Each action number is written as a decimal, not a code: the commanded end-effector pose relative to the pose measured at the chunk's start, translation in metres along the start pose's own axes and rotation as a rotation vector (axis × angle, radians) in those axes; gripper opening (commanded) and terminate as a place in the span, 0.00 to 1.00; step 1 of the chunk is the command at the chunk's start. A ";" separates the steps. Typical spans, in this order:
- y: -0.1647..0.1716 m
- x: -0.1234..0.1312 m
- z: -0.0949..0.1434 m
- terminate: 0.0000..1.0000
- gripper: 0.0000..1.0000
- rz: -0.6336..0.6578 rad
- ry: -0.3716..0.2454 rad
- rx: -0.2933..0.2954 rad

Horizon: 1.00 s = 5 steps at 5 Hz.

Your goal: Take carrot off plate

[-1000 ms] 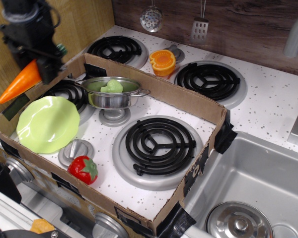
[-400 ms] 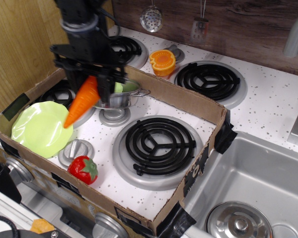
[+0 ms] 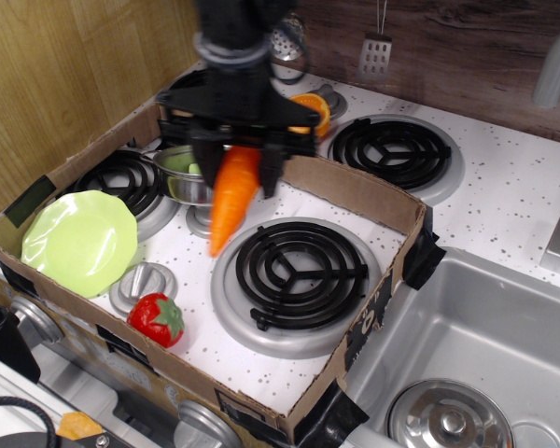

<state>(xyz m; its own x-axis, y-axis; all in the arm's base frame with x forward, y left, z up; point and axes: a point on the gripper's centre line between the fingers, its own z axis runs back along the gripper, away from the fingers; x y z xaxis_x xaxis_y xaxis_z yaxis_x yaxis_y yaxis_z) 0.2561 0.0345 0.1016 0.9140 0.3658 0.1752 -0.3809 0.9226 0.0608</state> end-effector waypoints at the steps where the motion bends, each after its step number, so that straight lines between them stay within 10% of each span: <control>1: -0.032 0.026 -0.004 0.00 0.00 0.053 -0.041 -0.026; 5: -0.060 0.033 -0.070 0.00 0.00 0.081 0.007 -0.136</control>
<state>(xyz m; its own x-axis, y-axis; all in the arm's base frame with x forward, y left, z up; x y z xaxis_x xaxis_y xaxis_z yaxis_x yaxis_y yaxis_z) 0.3074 -0.0056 0.0196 0.8852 0.4457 0.1333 -0.4389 0.8951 -0.0782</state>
